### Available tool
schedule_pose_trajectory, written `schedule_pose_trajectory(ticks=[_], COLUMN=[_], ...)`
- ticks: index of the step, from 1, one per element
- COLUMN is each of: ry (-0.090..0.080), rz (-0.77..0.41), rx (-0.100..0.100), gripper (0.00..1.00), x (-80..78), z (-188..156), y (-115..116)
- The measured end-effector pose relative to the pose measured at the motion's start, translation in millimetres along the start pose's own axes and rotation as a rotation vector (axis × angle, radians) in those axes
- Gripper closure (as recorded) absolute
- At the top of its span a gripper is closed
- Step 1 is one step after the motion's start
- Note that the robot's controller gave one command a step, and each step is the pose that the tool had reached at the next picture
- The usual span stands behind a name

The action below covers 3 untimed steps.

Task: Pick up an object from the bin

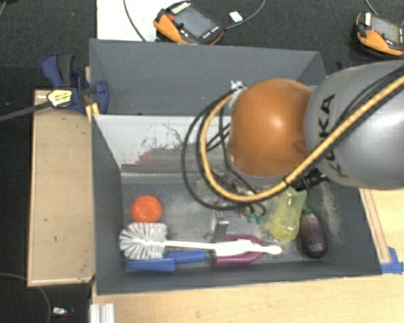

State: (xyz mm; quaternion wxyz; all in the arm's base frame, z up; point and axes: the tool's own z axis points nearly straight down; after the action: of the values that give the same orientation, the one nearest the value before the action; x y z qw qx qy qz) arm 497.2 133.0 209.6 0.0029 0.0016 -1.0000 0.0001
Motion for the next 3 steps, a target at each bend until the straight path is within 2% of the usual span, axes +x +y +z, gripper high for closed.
schedule_pose_trajectory(ticks=[1,2,3], ry=[-0.008,-0.011,-0.022], rz=[0.006,-0.151,-0.211], rx=[-0.001,0.015,-0.001], gripper=[0.00,0.00,0.00], x=[-1.7,-10.9,5.9], z=[-4.2,138.1,87.0], y=[-0.8,92.3,97.4])
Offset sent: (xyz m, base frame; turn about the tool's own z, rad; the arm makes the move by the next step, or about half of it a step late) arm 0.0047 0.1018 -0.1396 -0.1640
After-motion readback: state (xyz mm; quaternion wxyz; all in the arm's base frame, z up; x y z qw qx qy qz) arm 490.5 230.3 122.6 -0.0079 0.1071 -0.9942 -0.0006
